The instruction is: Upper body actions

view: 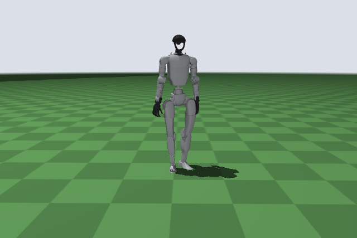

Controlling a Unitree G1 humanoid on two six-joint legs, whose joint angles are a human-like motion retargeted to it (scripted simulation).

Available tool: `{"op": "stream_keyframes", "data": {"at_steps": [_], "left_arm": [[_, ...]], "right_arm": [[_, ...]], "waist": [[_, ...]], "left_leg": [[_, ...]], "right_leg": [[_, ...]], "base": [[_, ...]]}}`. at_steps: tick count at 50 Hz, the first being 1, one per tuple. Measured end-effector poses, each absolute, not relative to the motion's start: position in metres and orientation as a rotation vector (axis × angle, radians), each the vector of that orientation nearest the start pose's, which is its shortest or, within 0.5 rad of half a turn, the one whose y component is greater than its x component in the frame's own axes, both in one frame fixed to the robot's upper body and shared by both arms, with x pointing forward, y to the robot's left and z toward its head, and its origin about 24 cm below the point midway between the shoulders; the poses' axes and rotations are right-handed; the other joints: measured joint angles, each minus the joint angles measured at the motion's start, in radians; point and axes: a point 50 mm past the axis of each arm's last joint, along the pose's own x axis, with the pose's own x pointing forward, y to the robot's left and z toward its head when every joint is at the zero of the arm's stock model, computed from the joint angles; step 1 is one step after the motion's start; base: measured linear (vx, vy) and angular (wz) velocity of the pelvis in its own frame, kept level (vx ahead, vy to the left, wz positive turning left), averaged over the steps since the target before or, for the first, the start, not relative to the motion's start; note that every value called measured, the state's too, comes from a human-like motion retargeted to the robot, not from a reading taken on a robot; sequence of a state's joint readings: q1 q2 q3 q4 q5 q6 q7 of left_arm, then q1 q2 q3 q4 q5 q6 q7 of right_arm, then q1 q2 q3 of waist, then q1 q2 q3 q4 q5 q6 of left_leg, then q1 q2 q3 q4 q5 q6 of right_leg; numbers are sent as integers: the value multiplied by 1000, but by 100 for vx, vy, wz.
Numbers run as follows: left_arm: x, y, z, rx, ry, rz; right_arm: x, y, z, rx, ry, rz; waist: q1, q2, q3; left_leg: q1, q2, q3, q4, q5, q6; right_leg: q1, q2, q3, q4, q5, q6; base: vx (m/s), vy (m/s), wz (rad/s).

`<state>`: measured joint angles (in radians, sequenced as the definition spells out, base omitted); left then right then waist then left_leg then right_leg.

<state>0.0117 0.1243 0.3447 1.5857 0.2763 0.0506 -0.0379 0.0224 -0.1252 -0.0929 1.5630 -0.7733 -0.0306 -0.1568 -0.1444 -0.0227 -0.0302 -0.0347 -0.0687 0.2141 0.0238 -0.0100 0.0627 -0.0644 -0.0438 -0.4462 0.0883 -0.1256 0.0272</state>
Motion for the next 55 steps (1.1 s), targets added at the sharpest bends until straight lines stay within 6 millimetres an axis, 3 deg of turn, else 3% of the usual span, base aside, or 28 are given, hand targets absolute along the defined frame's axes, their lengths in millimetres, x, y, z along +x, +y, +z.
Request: {"op": "stream_keyframes", "data": {"at_steps": [7,10,13,16,18,20,22,25,30,33,37,40,45,49,52,55], "left_arm": [[-3,205,-177,-13,1636,151],[-2,210,-176,43,1633,133],[1,217,-175,160,1642,66],[8,221,-175,245,1614,28],[15,223,-174,268,1584,19],[21,224,-174,272,1558,13],[26,224,-174,267,1555,-8],[29,225,-173,250,1578,-59],[47,240,-169,315,1542,-80],[37,238,-170,315,1560,-70],[12,228,-173,241,1636,-86],[3,222,-174,215,1669,-98],[9,220,-175,224,1653,-112],[10,222,-175,240,1645,-114],[20,226,-174,280,1628,-128],[36,228,-173,320,1575,-128]], "right_arm": [[12,-199,-179,-678,1468,328],[14,-201,-178,-688,1461,332],[17,-204,-178,-708,1460,327],[22,-205,-177,-711,1439,303],[27,-206,-177,-709,1417,294],[36,-207,-176,-714,1392,292],[48,-208,-175,-722,1364,290],[59,-206,-174,-719,1324,296],[70,-198,-174,-632,1292,283],[65,-201,-174,-610,1319,271],[64,-203,-174,-601,1327,249],[73,-203,-173,-564,1312,233],[82,-207,-171,-484,1310,134],[60,-214,-173,-442,1397,57],[34,-217,-175,-408,1482,5],[-1,-217,-175,-352,1597,-41]], "waist": [[-4,-31,-9],[6,-44,-17],[38,-45,-16],[130,-52,7],[181,-57,30],[169,-57,51],[84,-40,69],[-43,-1,89],[-70,-1,132],[-15,2,119],[-16,26,89],[-66,46,82],[-92,72,97],[-111,104,67],[-132,131,52],[-109,118,43]], "left_leg": [[-55,11,31,160,-70,-37],[-95,0,-2,247,-79,-25],[-130,-71,-292,257,-60,-53],[-117,-151,-645,221,-9,-155],[-94,-154,-711,172,31,-197],[-75,-120,-605,141,7,-151],[-60,-82,-429,105,-1,-62],[-50,-45,-387,80,1,-48],[-4,23,-107,32,-28,-41],[35,49,81,3,-65,-36],[94,87,382,-24,-126,-63],[131,105,610,-20,-179,-106],[183,98,811,7,-234,-185],[220,89,902,19,-243,-245],[247,101,888,38,-231,-246],[296,100,847,76,-157,-232]], "right_leg": [[-30,-25,42,23,1,11],[-56,-50,84,34,26,23],[-81,-38,165,31,61,24],[-116,-7,310,30,108,23],[-138,29,435,28,144,25],[-151,55,517,19,172,31],[-165,72,534,20,178,32],[-199,94,502,36,161,7],[-251,14,172,66,48,-78],[-271,0,0,74,-44,-136],[-259,-16,-305,78,-167,-161],[-215,-23,-587,69,-236,-118],[-125,19,-856,38,-199,-51],[-144,46,-758,35,-42,-123],[-153,58,-709,39,-59,-157],[-134,53,-635,50,-82,-152]], "base": [[-2,-10,-18],[-2,3,-102],[-3,8,-194],[-7,10,-326],[-14,8,-334],[-24,5,-223],[-36,9,-117],[-37,12,-170],[-47,7,-335],[-26,1,-440],[-28,-5,-421],[-38,-5,-404],[-21,0,-348],[17,-2,-218],[27,-10,-92],[38,-12,-93]]}}
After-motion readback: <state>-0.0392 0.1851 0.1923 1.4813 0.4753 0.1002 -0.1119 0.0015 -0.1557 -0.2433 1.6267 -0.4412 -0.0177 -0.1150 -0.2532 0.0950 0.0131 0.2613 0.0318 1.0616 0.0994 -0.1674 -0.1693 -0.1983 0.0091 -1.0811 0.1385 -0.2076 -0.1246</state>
